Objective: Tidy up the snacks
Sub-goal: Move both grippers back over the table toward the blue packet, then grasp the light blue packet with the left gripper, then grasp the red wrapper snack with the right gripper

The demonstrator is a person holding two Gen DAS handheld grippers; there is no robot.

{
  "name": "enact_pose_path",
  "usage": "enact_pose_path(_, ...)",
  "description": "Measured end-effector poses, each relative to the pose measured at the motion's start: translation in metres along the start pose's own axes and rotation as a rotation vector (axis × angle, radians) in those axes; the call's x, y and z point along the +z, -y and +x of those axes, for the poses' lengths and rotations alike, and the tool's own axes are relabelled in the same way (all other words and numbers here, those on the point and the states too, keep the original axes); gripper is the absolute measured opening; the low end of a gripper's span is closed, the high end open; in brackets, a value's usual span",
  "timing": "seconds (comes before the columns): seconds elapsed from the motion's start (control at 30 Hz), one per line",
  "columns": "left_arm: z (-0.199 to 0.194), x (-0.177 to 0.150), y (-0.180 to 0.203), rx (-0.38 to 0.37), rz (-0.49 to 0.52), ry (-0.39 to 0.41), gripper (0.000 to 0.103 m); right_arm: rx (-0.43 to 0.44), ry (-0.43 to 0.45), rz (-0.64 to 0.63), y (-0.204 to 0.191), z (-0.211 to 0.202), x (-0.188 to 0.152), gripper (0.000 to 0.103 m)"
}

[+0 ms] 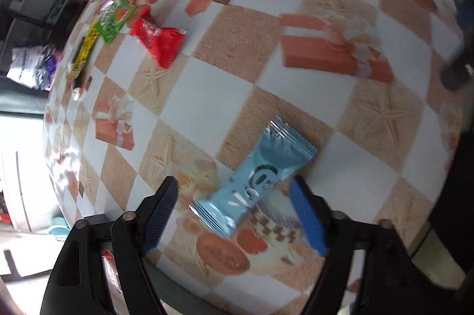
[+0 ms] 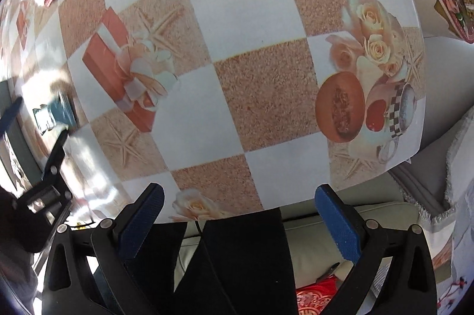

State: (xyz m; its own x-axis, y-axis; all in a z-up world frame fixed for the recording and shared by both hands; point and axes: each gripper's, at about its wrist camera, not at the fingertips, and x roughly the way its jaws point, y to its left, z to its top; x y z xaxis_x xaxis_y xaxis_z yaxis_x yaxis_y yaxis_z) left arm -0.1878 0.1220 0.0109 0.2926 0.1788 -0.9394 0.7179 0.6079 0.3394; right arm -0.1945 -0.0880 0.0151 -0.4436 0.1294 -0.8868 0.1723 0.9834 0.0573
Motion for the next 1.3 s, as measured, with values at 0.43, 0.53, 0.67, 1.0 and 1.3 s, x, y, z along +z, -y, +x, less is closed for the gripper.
enact_pose_path(0.43,0.022,-0.034,-0.130,-0.295,-0.648,-0.141,0.086,0.024,0.061,-0.034,-0.034,0.005,0.027,0.102)
enact_pose_path(0.53,0.028,-0.032,-0.120,-0.298,-0.613,-0.183,0.086,0.015,0.053,-0.040,-0.041,0.012,0.034,0.102)
enact_pose_path(0.67,0.041,-0.023,-0.108,-0.297,-0.614,-0.219,0.086,-0.045,0.059,-0.067,-0.051,0.016,0.034,0.102)
enact_pose_path(1.0,0.042,-0.004,-0.107,-0.307,-0.693,-0.217,0.064,-0.049,0.046,-0.083,-0.047,0.022,0.037,0.103)
enact_pose_path(1.3,0.023,0.007,-0.098,-0.316,-0.715,-0.216,0.025,0.048,0.100,-0.085,-0.053,-0.012,0.076,0.103)
